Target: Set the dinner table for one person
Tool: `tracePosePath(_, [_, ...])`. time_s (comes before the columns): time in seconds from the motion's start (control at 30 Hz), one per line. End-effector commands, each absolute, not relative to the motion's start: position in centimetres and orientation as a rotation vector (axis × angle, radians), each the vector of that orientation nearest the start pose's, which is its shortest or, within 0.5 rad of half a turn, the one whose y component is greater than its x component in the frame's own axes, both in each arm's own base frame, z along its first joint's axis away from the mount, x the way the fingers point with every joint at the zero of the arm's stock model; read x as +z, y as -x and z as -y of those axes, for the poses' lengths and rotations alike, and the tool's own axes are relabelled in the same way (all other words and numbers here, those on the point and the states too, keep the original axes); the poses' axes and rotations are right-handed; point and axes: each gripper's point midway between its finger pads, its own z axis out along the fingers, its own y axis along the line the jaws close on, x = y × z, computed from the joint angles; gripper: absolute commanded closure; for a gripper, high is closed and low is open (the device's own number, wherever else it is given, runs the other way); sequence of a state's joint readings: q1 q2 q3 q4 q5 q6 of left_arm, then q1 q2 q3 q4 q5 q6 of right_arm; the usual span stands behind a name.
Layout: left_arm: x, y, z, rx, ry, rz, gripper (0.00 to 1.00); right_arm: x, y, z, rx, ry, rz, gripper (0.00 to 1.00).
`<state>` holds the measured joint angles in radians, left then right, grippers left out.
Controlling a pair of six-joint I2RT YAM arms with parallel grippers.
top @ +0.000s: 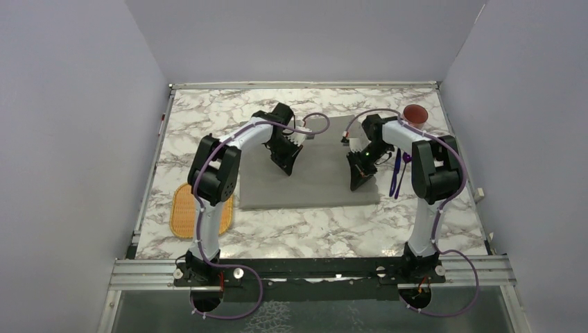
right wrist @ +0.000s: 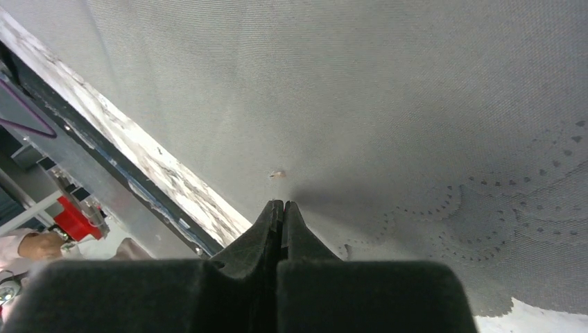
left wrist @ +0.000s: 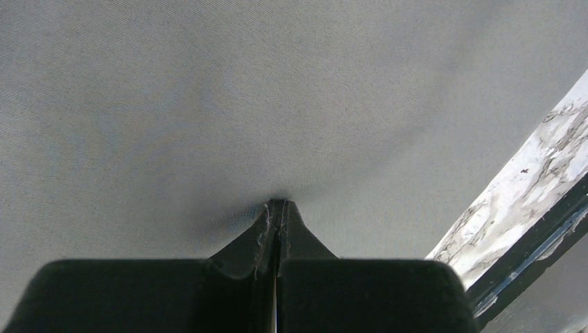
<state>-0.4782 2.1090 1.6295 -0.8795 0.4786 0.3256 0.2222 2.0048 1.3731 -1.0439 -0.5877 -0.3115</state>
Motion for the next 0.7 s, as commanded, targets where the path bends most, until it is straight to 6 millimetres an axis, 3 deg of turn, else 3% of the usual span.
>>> tracePosePath(0.0, [3.0, -34.0, 24.8, -0.669, -1.214, -2.622, 1.0, 2.4, -27.2, -14.1, 0.852, 0.748, -3.024, 0.99])
tracePosePath(0.37, [1.4, -36.3, 22.7, -0.412, -1.134, -2.676, 1.0, 0.8, -25.9, -12.2, 0.701, 0.752, -3.091, 0.99])
tracePosePath(0.53, [1.8, -36.4, 22.1, -0.365, -1.145, -2.666, 1.0, 0.1, -25.1, -11.5, 0.662, 0.761, -3.115, 0.99])
tracePosePath(0.67, [3.3, -36.2, 22.3, -0.388, -1.19, -2.634, 1.0, 0.0, -24.9, -11.3, 0.649, 0.766, -3.117, 0.99])
